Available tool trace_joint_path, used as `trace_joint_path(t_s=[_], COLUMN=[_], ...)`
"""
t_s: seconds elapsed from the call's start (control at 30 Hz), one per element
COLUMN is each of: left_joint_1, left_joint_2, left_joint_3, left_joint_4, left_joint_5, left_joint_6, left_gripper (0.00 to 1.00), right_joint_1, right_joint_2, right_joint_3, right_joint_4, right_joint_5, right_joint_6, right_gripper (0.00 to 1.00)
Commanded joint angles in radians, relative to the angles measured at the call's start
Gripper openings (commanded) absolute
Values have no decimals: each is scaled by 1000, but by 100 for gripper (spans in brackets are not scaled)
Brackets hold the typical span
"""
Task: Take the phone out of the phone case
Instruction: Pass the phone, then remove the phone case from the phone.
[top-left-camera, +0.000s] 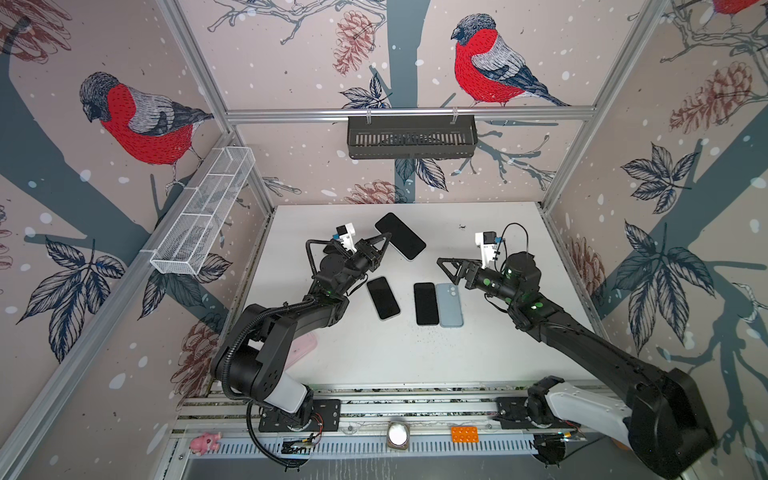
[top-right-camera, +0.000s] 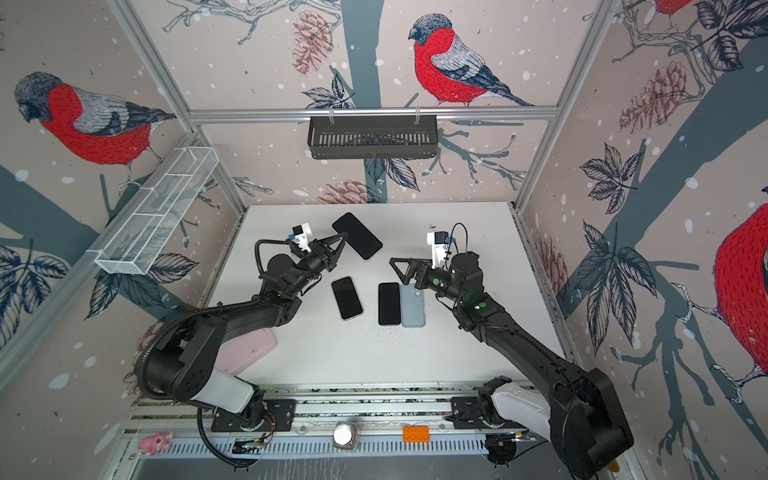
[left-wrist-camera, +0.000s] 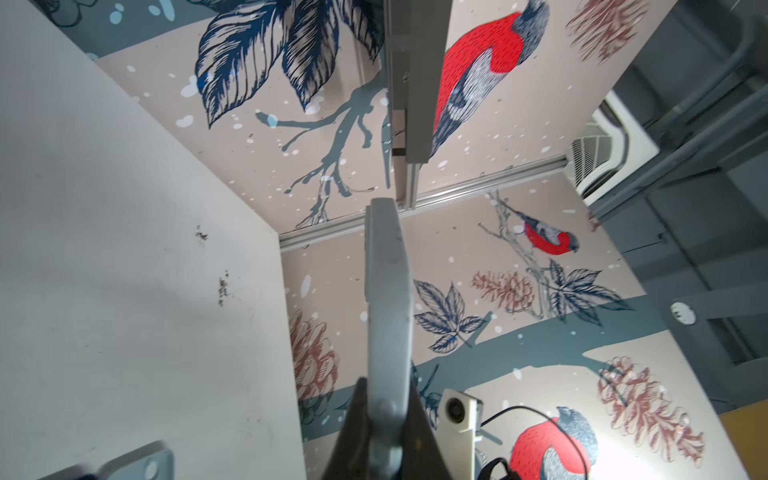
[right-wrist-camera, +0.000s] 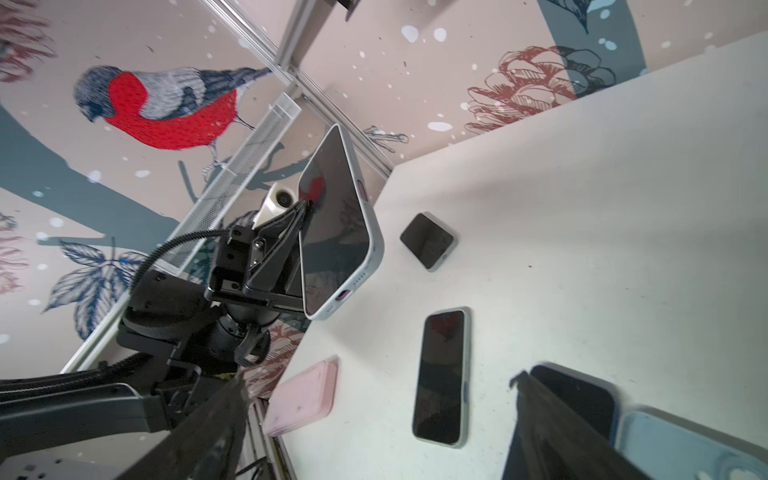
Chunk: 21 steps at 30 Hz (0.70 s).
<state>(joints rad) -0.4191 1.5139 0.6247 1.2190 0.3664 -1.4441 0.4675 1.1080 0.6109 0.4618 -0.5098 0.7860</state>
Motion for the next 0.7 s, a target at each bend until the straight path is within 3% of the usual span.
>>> trace_joint_path(t_s=[0.0,0.2,0.67], left_joint_1=[-26,-84,-129], left_joint_2=[-41,-102,-125], left_joint_3=[-17,-37,-53], left_joint_4=[214,204,200], left_joint_5=[-46,-98,-136], left_joint_6=[-103,-107,-88], left_gripper=[0,0,0], right_joint_1=[9,22,89], right_joint_2=[-6,48,122], right_joint_3=[-21,-29,-19], right_joint_4=[219,403,521], right_joint_5=[-63,-110,-110], right_joint_6=[111,215,263], right_gripper=[100,94,76])
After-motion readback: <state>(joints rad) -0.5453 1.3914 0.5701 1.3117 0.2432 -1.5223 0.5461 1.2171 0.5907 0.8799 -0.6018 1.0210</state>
